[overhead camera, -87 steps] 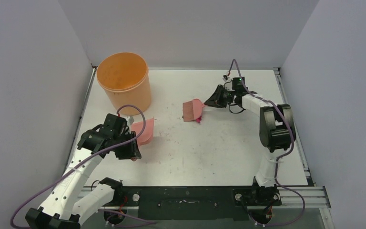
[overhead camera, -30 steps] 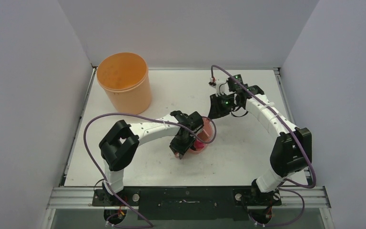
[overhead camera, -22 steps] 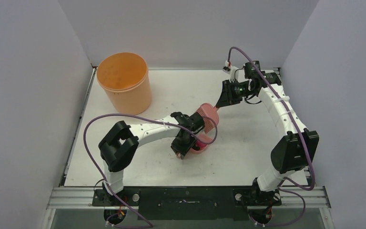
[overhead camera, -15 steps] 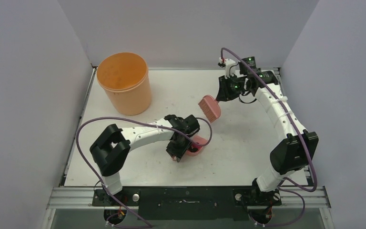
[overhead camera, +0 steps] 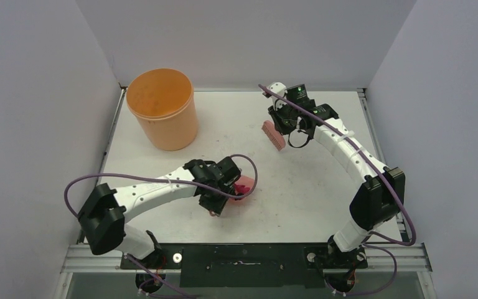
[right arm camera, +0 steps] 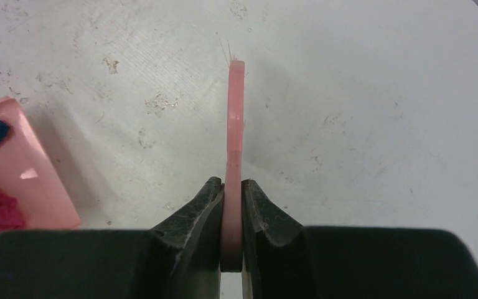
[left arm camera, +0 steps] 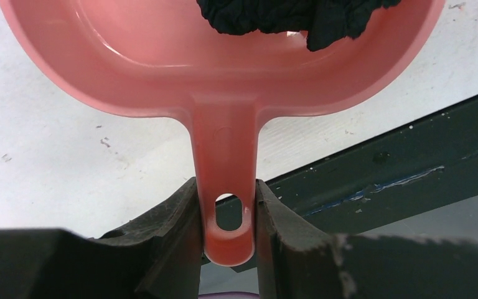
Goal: Sweep away the paper scraps from the table
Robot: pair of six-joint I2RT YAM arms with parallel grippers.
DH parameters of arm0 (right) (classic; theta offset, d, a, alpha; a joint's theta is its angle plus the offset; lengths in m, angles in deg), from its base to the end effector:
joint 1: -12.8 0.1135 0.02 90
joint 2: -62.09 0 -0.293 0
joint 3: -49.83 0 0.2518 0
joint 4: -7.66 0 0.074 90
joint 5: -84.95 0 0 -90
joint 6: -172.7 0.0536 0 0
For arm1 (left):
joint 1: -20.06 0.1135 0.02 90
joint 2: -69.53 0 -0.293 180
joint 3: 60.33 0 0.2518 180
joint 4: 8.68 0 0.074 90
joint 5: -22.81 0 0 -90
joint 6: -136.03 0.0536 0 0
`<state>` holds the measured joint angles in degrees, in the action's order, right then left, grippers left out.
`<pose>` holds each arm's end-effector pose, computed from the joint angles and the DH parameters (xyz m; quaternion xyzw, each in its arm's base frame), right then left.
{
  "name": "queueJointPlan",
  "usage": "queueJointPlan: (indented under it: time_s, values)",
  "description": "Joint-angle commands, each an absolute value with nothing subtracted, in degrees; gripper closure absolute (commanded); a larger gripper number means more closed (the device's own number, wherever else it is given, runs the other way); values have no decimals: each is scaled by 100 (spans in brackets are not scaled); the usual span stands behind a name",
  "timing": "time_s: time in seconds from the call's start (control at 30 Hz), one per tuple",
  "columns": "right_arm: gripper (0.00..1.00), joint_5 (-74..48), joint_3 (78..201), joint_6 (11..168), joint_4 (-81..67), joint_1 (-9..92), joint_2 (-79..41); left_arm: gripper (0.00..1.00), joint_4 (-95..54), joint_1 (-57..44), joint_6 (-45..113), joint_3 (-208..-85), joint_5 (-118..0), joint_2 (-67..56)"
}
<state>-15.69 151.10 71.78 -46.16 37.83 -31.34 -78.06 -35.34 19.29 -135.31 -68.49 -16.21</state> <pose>0.3356 0.1676 0.3492 -0.3179 0.8673 0.1311 0.3598 0.1529 -0.2195 0.2330 0.2456 0.9655 -0.0479 0.0722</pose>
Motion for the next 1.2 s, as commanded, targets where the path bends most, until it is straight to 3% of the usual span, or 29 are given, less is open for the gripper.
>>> queueJointPlan:
  time_s: [0.0,0.27,0.7,0.97,1.17]
  values:
    - [95,-1260,14973,7386,-4225,3704,-2821,100,-7751,-3548,1672,-13387,-7197,-855]
    - [95,-2487,14547,7798,-4468,3159,-2224,100,-7784,-3536,1553,-13495,-7626,-91]
    - [95,-4330,13329,7926,-4436,2416,-1291,100,-8202,-3395,1785,-14124,-8037,113]
    - [95,-7202,12269,7746,-3938,2034,-1674,100,-7840,-3017,1943,-14452,-7835,-16]
    - [95,-7843,11776,7235,-3921,1907,-2114,100,-7741,-2535,2141,-15158,-7516,-388]
